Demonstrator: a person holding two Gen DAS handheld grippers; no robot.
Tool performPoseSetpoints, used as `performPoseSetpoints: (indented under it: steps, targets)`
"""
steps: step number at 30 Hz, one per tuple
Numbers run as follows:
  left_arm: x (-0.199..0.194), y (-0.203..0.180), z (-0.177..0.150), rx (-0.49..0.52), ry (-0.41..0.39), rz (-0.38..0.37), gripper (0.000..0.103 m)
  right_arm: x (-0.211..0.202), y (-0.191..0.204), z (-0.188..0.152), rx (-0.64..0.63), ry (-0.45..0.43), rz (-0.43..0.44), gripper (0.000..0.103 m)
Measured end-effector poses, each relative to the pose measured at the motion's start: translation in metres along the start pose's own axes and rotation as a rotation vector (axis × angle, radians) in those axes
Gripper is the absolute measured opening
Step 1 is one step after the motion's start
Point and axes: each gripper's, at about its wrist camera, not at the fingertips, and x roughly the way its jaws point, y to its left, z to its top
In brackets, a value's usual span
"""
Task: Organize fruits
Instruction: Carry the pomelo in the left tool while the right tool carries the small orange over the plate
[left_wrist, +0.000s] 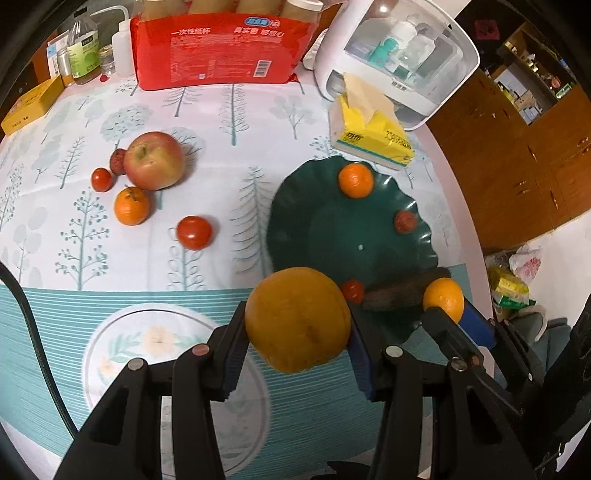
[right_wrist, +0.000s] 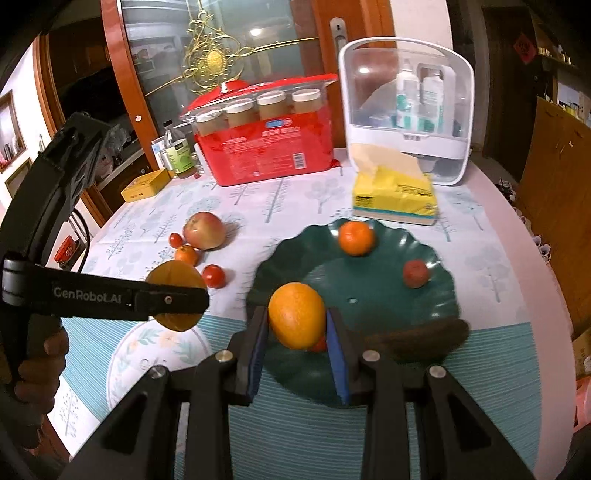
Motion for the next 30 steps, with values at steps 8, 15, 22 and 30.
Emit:
performPoseSetpoints:
  steps: [8, 15, 22, 30]
  targets:
    - [0.025, -0.031, -0.001, -0.022, -0.036, 0.005, 0.048, 0.004, -0.051, 0.003, 0.005, 0.020, -0.007, 0.031]
    - [0.043, -0.047, -0.003, -0.020, -0.080, 0.003, 0.048, 0.019, -0.092, -0.001, 0.065, 0.046, 0.009, 0.031]
    - [0.058, -0.048, -0.002, -0.031, -0.089, 0.022, 0.048, 0.037, -0.110, -0.005, 0.091, 0.075, 0.034, 0.031]
    - [0.070, -0.046, -0.001, -0.037, -0.058, 0.053, 0.051, 0.045, -0.110, -0.006, 0.092, 0.071, 0.054, 0.032]
